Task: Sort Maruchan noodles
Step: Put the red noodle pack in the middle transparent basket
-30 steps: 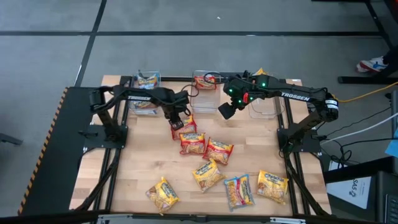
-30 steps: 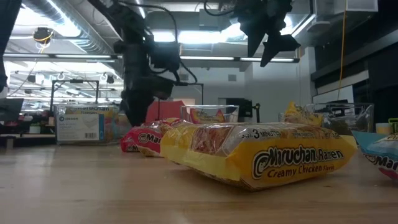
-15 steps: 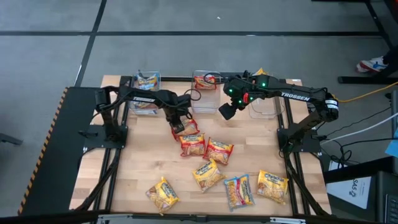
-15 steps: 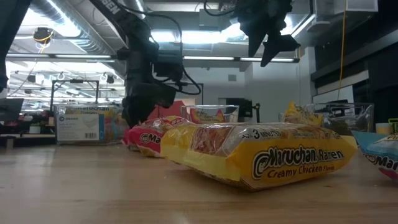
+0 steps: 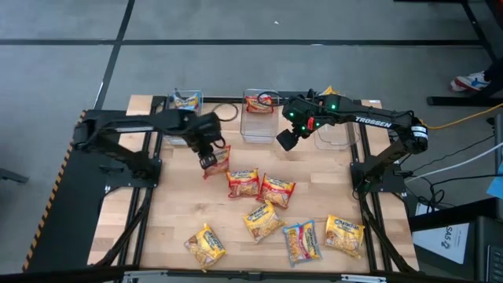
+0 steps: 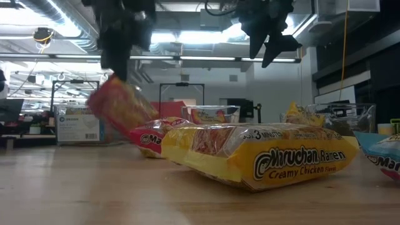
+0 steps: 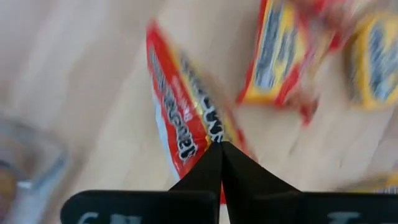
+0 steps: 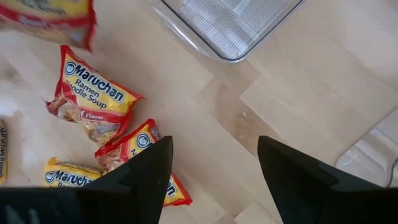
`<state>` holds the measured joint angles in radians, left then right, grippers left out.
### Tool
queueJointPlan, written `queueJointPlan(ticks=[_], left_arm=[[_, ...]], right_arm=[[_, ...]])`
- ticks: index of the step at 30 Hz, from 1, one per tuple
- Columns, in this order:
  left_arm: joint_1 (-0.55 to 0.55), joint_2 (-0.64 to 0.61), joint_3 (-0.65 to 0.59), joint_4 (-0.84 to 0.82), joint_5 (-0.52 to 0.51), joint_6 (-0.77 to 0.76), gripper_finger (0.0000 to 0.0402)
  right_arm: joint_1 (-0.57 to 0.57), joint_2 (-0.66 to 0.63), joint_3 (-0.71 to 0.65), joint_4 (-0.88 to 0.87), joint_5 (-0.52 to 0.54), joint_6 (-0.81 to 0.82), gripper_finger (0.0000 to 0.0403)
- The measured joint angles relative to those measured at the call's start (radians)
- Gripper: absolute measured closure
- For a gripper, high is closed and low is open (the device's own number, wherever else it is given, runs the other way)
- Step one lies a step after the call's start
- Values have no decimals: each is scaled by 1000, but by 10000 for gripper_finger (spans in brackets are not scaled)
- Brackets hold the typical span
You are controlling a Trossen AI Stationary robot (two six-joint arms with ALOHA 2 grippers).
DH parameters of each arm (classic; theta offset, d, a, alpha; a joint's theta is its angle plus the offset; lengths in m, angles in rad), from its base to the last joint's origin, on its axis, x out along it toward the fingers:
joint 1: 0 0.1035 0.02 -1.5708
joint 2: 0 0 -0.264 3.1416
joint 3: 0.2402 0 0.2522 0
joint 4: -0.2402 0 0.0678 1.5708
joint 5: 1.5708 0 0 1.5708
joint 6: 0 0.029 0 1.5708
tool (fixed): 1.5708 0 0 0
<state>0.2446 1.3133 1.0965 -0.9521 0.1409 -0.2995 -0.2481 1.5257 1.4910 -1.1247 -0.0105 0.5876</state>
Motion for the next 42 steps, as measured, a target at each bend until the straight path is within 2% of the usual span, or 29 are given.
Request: queueJointPlan(ticks=[5, 9, 13, 19, 23, 25, 28, 36, 42], left_arm=[[14, -106, 0, 266, -132, 19, 401], [68, -118, 1, 500, -149, 103, 401], [166, -105, 2, 586, -151, 190, 401], [295, 3, 2, 665, -8, 322, 401], [322, 100, 8, 747, 8, 373, 401], [325, 136, 45, 756, 9, 383, 401], [325, 172, 133, 735, 14, 411, 401], [325, 288, 446, 503, 12, 538, 401], [325, 404, 524, 446, 31, 599, 401]], right_arm=[[0, 0, 0, 0, 0, 0, 162], [0, 0, 0, 0, -10, 0, 162], [0, 0, 0, 0, -124, -5, 162], [0, 0, 0, -2, -281, -59, 162], [0, 0, 0, -16, -420, -156, 162], [1, 0, 0, -33, -463, -174, 162], [0, 0, 0, -57, -471, -177, 162], [0, 0, 0, -127, -462, -177, 162], [7, 0, 0, -143, -451, -177, 162]])
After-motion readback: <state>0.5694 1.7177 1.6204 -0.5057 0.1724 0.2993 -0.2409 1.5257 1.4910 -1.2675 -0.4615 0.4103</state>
